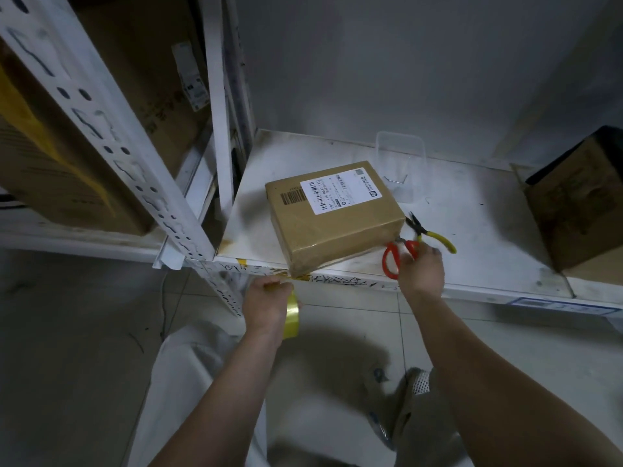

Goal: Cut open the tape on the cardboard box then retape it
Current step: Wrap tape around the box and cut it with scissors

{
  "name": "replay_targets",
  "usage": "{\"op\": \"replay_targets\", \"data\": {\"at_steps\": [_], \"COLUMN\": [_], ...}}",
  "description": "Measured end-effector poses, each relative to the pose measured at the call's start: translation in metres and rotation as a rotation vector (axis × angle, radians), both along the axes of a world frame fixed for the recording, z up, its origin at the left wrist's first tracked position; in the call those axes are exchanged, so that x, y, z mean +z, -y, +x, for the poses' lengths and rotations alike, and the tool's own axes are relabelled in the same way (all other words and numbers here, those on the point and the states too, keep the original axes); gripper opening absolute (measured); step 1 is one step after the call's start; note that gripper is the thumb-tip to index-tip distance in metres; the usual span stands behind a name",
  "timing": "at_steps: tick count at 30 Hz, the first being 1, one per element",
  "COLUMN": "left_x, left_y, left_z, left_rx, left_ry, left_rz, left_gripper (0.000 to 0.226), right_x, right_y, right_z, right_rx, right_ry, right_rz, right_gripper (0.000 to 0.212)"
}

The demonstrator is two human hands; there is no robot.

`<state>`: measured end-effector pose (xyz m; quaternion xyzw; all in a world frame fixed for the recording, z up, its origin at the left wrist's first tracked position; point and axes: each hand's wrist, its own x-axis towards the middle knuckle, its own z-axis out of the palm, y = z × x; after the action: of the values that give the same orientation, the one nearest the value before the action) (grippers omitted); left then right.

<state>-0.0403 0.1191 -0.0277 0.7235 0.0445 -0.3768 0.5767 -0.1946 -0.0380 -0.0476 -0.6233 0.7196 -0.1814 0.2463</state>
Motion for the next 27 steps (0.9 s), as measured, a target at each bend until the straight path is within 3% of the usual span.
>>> {"op": "replay_targets", "data": {"at_steps": [2,4,7,9,15,21,27], "left_x": [-0.002,-0.001,0.000,0.001,-0.001,0.003,0.008], "left_y": [0.003,0.004,0.006,0.004,0.004,0.008,0.007], "left_z": [0.006,0.010,0.017,0.021,0.032,0.035,0.038], "left_rx": [0.020,0.013,0.015,0.002,0.019,-0.007,0.004], "left_ry": [0.007,0.022,0.033,0.032,-0.002,-0.004,-0.006], "left_rz": [0.004,0.018,0.022,0.015,-0.014,-0.011,-0.035], "left_gripper": [0.027,0.027,0.026,0.024,0.019,0.021,0.025], "right_x": [0.005,0.013,0.015,0.014,0.007,0.023,0.017], "right_y": [-0.014,-0.032,-0.049,-0.049,-0.043,-0.055,-0.049], "right_z": [0.008,0.024,0.061,0.080,0.087,0.108,0.087], "right_rx": [-0.021,0.196,0.668,0.790,0.762,0.680,0.719], "right_ry": [0.048,0.005,-0.209,-0.284,-0.313,-0.348,-0.268], "right_rz": [-0.315,-0.506,-0.509,-0.499,-0.556,-0.414,-0.520], "right_gripper": [0.038,0.057,0.089,0.092,0.080,0.077,0.058]}}
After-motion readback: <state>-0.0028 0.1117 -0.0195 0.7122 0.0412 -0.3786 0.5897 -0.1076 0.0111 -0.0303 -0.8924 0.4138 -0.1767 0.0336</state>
